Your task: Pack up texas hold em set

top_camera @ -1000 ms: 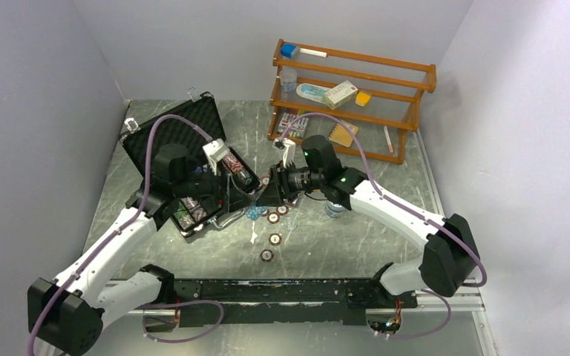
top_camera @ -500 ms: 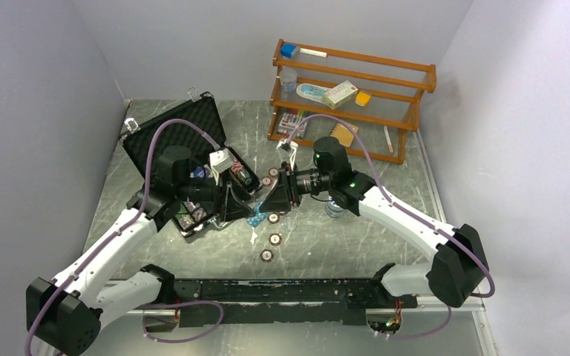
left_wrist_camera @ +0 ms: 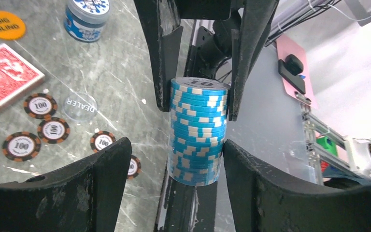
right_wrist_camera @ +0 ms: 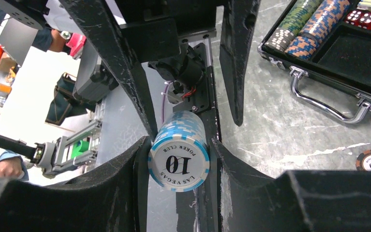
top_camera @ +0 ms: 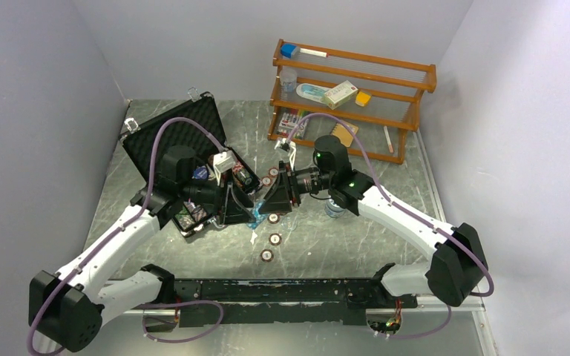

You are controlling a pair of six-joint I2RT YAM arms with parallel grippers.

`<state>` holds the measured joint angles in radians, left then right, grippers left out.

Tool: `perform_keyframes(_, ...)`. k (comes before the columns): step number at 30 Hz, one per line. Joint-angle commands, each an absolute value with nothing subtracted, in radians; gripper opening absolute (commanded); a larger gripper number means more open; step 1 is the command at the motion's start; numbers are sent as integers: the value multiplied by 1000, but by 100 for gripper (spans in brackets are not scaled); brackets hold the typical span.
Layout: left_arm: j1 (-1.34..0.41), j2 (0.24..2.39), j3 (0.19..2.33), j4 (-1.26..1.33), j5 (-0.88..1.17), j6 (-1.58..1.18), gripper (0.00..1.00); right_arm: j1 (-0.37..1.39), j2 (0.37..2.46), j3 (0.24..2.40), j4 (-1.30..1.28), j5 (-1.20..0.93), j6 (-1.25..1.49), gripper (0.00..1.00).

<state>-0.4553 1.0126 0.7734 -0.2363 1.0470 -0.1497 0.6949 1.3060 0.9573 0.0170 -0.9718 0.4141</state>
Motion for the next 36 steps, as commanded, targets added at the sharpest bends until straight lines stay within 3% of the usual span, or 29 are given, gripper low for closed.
perform_keyframes(1, -469, 1036, 790, -227, 1103, -189, 73, 689, 1279, 973, 117, -1028, 423, 28)
perform_keyframes(6, -471, 1020, 782, -172, 1131, -219, 68, 689, 1279, 972, 116, -1032, 416, 29)
perform_keyframes(10, -487, 1015, 759, -130, 1166, -240, 78, 690, 1284, 969, 128, -1035, 422, 29)
perform_keyframes(14, -492, 1010, 757, -143, 1145, -234, 73, 689, 1288, 966, 141, -1040, 429, 29)
perform_keyframes(20, -494, 1012, 764, -161, 1120, -219, 47, 692, 1280, 957, 168, -1053, 439, 29)
perform_keyframes(23, -495, 1013, 764, -156, 1123, -210, 26, 694, 1278, 961, 159, -1043, 439, 30)
perform_keyframes(25, -495, 1011, 765, -155, 1106, -209, 9, 694, 1279, 968, 135, -1012, 441, 41)
perform_keyframes(28, -495, 1012, 774, -180, 1009, -216, 7, 693, 1261, 976, 86, -904, 424, 74)
perform_keyframes(30, -494, 1010, 773, -195, 911, -240, 7, 690, 1219, 956, 74, -745, 423, 85)
perform_keyframes(36, -492, 994, 772, -239, 478, -396, 7, 684, 1081, 899, 18, -156, 471, 90)
